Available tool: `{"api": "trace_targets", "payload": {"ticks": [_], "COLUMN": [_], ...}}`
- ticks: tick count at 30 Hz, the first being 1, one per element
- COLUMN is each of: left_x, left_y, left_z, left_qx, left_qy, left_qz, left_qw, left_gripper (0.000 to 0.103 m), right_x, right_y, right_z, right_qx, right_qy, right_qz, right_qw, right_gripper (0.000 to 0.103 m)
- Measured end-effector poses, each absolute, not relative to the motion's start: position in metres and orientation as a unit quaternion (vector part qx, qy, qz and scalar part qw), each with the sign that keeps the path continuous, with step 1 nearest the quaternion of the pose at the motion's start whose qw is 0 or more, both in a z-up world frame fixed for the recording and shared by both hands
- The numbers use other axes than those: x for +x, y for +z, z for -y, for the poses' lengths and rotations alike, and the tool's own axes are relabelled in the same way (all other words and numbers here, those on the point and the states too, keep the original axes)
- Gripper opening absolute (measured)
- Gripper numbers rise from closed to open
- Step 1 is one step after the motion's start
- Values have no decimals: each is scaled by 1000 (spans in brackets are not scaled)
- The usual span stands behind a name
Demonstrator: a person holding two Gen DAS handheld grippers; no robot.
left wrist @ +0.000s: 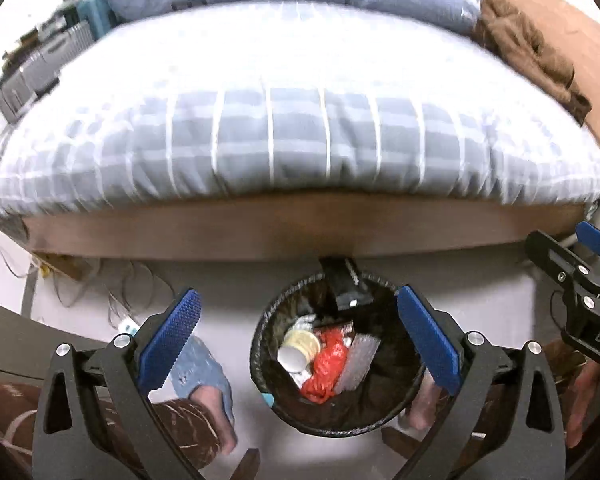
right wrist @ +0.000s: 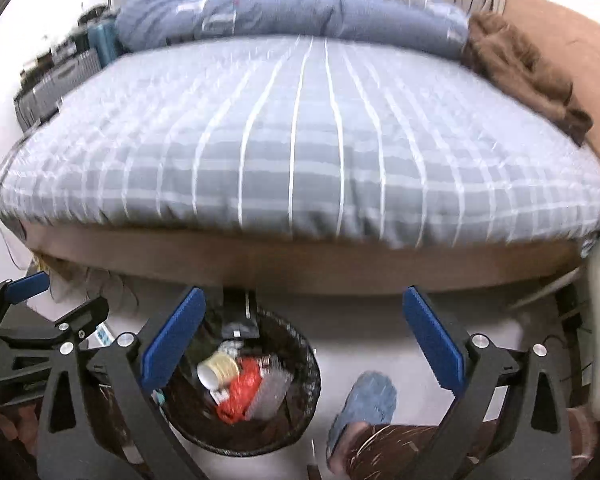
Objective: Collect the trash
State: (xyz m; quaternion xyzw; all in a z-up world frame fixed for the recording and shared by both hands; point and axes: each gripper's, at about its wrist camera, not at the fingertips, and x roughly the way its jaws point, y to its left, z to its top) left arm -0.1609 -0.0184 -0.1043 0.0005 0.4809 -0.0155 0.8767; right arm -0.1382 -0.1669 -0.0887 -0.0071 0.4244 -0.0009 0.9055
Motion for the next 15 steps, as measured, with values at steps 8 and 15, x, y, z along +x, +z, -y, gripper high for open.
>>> {"api": "trace_targets", "payload": {"ticks": [8,15], "left_x": [-192,-218], "left_y": [-20,9], "left_z": [14,9], "left_qx": [-7,-5], "left_qy": [-7,-2], "left_qz": [-426,-408], "left_qw": [904,913], "left_gripper": [97,97], "right_x": [-173,-197], "right_y": [-13,10], "right_z": [163,162], "right_qx": [-9,-2], "right_qy": [-6,-8], "right_qz": [-374,-362], "right_qw": [927,932], "right_gripper": [95,95]}}
